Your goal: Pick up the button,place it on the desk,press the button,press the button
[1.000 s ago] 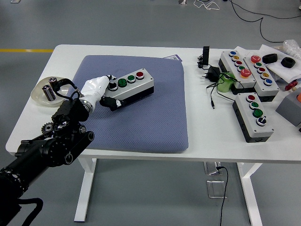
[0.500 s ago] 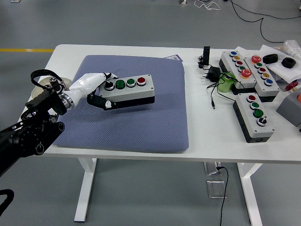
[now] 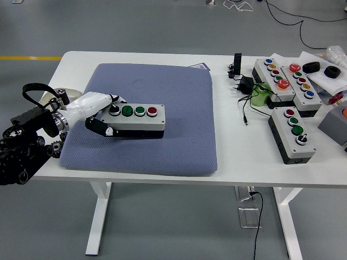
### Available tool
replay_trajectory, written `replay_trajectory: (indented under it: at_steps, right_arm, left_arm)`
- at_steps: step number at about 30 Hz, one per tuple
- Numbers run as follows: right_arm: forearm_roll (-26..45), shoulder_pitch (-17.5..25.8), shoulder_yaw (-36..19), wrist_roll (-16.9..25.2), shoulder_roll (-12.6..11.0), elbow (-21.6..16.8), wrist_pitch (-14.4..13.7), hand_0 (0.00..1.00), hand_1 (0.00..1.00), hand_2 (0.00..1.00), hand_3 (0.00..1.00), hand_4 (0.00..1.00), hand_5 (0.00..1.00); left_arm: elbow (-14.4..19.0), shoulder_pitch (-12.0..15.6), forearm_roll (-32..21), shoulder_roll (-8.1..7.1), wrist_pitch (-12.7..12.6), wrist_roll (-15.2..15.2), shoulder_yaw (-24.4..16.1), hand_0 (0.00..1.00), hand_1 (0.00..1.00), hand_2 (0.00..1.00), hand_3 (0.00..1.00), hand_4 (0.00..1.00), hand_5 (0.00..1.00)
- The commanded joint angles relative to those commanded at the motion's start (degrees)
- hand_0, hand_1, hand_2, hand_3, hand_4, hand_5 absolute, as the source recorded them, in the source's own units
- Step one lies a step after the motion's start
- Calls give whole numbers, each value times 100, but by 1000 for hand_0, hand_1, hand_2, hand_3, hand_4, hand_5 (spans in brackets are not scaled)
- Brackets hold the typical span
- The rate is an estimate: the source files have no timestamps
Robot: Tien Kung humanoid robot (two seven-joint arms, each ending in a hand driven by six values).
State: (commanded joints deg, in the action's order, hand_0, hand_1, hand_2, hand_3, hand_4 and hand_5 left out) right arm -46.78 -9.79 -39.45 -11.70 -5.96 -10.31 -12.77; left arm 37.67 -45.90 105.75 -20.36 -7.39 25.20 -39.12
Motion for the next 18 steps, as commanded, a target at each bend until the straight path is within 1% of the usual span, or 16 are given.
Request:
replay_trajectory:
  at_steps: [2,6,7,9,12,13,15,18]
  right_arm:
    - [-6,1,2,-3,1,0,1,647,595,651,633,240,260]
    - [-20,1,-4,-10,4,0,3,647,595,651,633,240,260]
    - [-17,1,-1,-10,5,0,3,647,595,651,633,240,257]
    - [-30,-3,-6,-12,4,0,6,647,595,651,633,240,257]
    - [-15,-5,9,-12,5,0,3,647,595,651,633,240,257]
    - [-19,-5,9,-12,5,0,5,646,594,651,633,240,256]
    - [-9,-5,18,-9,5,0,4,646,594,651,633,240,256]
    - [6,1,18,-6,7,0,0,646,594,651,633,240,256]
  left_arm:
    - [-28,13,21,-13,-45,33,3,103,155,163,199,430,2]
    - [-67,26,102,6,-30,26,-53,103,155,163,199,430,2]
    - [-70,26,129,10,-24,19,-57,167,180,188,227,414,2]
    - [-64,24,201,12,-46,-3,-40,167,180,188,227,414,2]
    - [-59,8,534,14,-137,-125,-15,167,180,188,227,414,2]
    - [-62,7,714,13,-178,-176,-17,391,469,469,592,307,2]
    - [-67,8,936,10,-254,-225,-13,391,469,469,592,307,2]
    - [-54,12,1084,7,-289,-282,-16,391,469,469,592,307,2]
